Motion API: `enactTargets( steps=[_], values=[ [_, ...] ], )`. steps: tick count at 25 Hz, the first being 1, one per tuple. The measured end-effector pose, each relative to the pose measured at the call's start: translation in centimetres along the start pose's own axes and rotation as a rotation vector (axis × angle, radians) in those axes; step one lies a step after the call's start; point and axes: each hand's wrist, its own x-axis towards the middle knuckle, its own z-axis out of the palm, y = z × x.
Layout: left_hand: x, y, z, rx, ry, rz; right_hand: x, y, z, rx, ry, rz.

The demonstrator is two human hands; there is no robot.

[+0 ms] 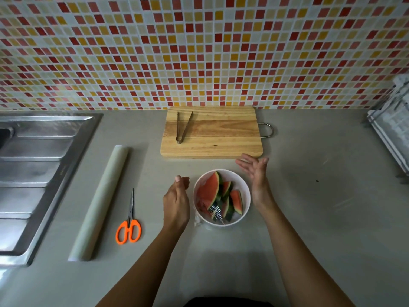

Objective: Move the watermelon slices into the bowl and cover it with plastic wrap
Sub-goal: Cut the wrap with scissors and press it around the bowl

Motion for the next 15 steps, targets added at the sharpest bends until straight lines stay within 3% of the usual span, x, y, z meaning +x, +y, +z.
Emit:
enactTargets(
  steps=[5, 10, 15],
  values=[
    [0.1, 0.2, 1.4, -0.153, -0.231, -0.060, 0.6, 1.7, 0.5, -0.126, -0.095, 0.059],
    [-0.3, -0.1, 2.7, -0.163, -0.193, -0.079, 1.0, 2.6, 1.0, -0.371, -0.016, 0.007],
    [0.0, -0.5, 2.9, -0.107, -0.184, -0.071, 0.7, 1.9, 1.4, -0.467, 0.066, -0.002]
  ],
)
